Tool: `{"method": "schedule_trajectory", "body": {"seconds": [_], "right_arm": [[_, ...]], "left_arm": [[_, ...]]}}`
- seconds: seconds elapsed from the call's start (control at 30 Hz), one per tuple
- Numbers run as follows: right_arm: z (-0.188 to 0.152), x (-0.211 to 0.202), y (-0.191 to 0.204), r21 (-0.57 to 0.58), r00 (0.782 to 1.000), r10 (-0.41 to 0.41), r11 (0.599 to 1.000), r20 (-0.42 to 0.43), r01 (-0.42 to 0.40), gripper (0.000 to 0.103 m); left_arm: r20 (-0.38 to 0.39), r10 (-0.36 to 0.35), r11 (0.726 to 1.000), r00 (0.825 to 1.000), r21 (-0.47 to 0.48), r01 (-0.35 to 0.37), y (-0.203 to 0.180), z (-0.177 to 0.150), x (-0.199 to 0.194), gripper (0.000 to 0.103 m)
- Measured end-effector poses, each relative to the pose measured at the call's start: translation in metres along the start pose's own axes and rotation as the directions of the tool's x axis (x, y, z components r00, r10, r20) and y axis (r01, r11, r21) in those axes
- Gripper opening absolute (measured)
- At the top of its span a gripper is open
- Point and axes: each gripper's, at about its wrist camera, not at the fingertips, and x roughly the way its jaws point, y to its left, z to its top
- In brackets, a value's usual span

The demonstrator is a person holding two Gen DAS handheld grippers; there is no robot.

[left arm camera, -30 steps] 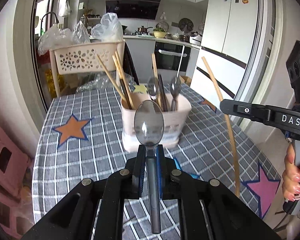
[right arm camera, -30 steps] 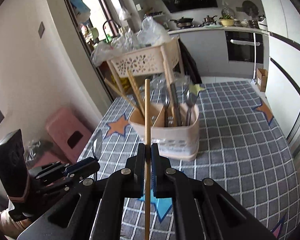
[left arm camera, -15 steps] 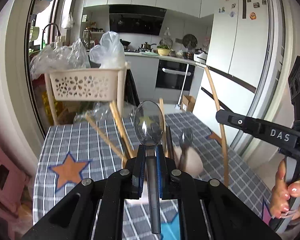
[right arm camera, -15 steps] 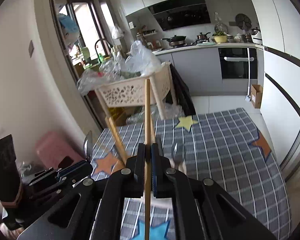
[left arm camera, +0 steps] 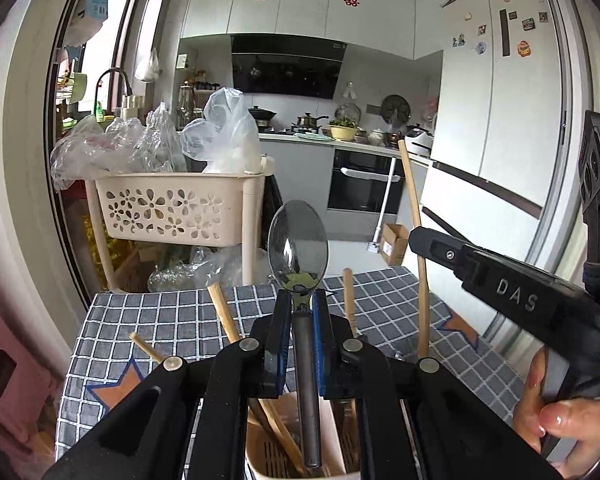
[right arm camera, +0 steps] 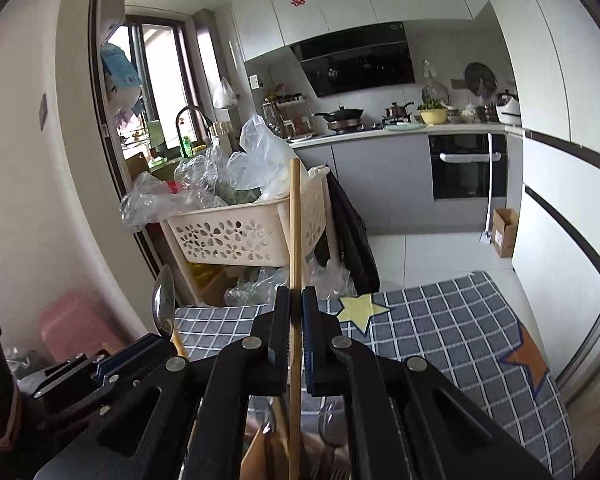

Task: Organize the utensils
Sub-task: 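Lower the chopstick and spoon into the pink holder with both tools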

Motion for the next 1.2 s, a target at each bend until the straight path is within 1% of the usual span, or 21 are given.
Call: {"method": "schedule_trajectory", "body": {"seconds": [0.13,0.3,0.43,0.7,0.77,0.93,1.2], "right_arm": [[-0.014,0.010,0.002,-0.040,1.000,-0.014,0.999,0.005,0.014,0.006],[-0.031,0.018,-0.002,-0.055,1.000,-0.018,0.998,0.009,0.018,0.006],[-0.042,0.021,0.000,-0.092,0.999,-0.023,0.995,0.030,0.026,0.006],[-0.069,0.016,0.004,-0.131,0.999,-0.019,0.991,0.031,0.023,0.006],[-0.072,0.014,0.004,-0.130,0.999,-0.016,0.991,0.028,0.020,0.006],[-0.078,0.009,0.004,-0.134,1.000,-0.001,0.991,0.004,0.001,0.006],[-0.079,0.010,-0.007,-0.081,0.997,0.016,0.996,-0.074,-0.022,0.007]], "left_arm": [[0.022,0.036,0.999,0.999,0.021,-0.036,-0.005,-0.016,0.009,0.042],[0.046,0.058,0.998,0.997,0.024,-0.059,-0.010,-0.034,0.012,0.042],[0.061,0.091,0.994,0.994,0.054,-0.094,-0.016,-0.051,0.014,0.042],[0.045,0.138,0.987,0.989,0.081,-0.141,-0.016,-0.073,0.018,0.042],[0.039,0.139,0.986,0.989,0.090,-0.142,-0.018,-0.078,0.018,0.042],[0.026,0.145,0.979,0.989,0.141,-0.147,-0.023,-0.087,0.015,0.042],[0.011,0.154,0.981,0.988,0.121,-0.154,-0.019,-0.085,0.003,0.042]]}}
